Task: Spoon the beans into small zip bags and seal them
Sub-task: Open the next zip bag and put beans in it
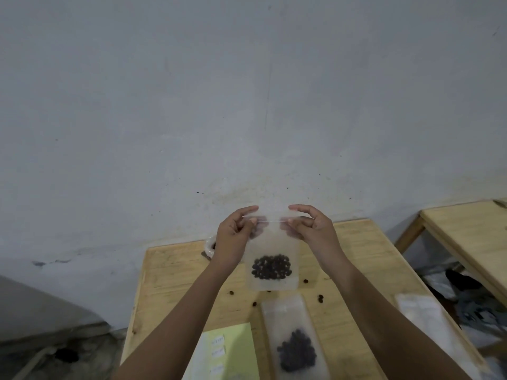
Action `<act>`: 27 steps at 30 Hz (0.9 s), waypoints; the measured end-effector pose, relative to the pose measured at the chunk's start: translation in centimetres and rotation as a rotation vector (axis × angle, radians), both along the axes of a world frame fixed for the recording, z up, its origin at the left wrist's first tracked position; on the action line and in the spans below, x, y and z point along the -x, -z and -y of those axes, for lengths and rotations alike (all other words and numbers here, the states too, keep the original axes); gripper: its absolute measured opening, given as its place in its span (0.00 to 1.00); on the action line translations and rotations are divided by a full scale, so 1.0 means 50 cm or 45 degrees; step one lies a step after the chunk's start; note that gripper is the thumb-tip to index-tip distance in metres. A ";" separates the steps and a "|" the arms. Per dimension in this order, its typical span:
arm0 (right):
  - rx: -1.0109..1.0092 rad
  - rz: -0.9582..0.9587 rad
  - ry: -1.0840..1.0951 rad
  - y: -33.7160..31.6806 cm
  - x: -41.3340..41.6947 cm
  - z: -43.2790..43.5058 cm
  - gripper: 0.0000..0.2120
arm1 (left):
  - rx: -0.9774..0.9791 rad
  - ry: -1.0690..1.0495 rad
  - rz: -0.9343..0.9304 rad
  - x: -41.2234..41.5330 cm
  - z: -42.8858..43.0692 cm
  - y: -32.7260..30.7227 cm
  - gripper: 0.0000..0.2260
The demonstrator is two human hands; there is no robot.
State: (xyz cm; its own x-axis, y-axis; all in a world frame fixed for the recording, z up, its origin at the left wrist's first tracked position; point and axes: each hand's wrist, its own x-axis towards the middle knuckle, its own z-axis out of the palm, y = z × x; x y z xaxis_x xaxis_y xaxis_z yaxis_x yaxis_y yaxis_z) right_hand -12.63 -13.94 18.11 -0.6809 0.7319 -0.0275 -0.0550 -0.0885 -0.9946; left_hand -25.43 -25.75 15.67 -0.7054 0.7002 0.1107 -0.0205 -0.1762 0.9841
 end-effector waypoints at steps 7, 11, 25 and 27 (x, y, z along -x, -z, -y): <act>0.119 0.069 0.190 0.061 -0.031 0.000 0.11 | 0.206 0.049 0.043 -0.082 0.014 0.088 0.22; -0.012 0.313 0.163 0.144 -0.070 0.011 0.19 | 0.368 -0.035 0.112 -0.128 0.023 0.158 0.25; -0.366 0.964 -0.086 0.333 -0.174 0.059 0.25 | 0.872 -0.085 -0.155 -0.253 0.061 0.307 0.29; -0.419 0.999 -0.080 0.342 -0.181 0.064 0.26 | 0.903 -0.057 -0.199 -0.260 0.063 0.317 0.30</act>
State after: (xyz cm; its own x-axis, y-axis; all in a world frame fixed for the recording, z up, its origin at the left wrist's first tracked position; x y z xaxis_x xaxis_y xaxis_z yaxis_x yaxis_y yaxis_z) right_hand -3.58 -17.14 0.99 -0.5932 0.7467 -0.3009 0.6563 0.2320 -0.7180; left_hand -12.41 -28.93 -0.16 -0.7482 0.6115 -0.2573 0.1221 0.5081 0.8526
